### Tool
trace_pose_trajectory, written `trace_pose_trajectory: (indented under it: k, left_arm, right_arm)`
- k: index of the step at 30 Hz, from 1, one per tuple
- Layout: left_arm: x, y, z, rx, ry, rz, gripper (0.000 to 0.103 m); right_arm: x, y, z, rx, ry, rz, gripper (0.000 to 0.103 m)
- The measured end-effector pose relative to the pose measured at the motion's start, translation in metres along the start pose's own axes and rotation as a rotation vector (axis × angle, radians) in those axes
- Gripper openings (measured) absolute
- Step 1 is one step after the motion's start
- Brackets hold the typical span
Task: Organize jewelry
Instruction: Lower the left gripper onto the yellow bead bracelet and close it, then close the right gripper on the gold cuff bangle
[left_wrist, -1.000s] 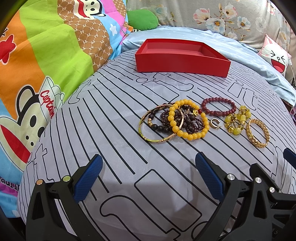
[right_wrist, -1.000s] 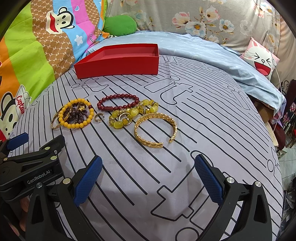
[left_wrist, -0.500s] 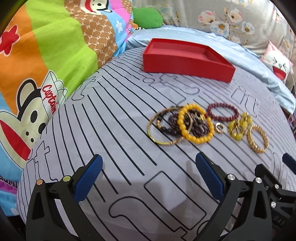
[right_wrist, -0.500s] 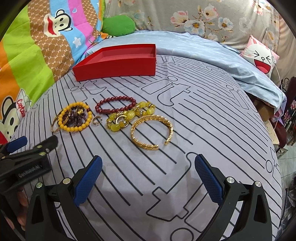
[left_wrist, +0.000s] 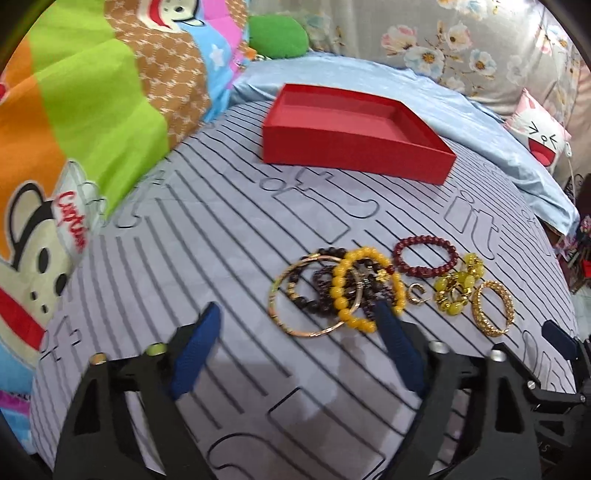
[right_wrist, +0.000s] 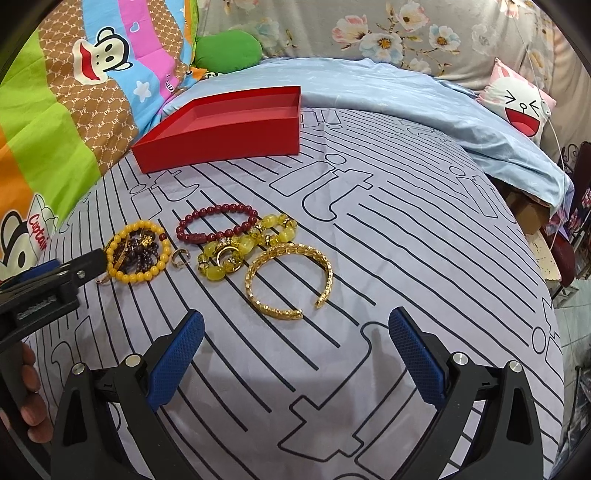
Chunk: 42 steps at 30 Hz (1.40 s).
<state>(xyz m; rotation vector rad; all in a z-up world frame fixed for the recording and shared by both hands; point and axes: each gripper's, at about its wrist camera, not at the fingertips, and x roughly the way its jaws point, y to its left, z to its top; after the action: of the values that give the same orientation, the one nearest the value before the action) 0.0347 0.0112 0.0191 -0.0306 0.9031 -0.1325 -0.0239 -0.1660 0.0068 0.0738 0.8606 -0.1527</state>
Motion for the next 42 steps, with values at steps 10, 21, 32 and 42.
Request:
trace_pose_trajectory:
  k: [10, 21, 32, 42]
  left_arm:
    - [0.018, -0.013, 0.008, 0.015, 0.033, -0.06, 0.039]
    - [0.009, -0.018, 0.012, 0.029, 0.019, -0.126, 0.007]
    - [-0.027, -0.03, 0.002, 0.066, -0.004, -0.193, 0.007]
    - [-0.01, -0.02, -0.027, 0.065, 0.083, -0.145, 0.007]
  right_arm:
    - [0.006, -0.001, 0.006, 0.002, 0.01, 0.004, 0.097]
    - [0.007, 0.0, 0.006, 0.004, 0.01, 0.012, 0.097]
    - [0.0, -0.007, 0.006, 0.02, 0.001, 0.029, 0.097]
    - [0.013, 0.0, 0.016, -0.013, 0.009, 0.036, 0.091]
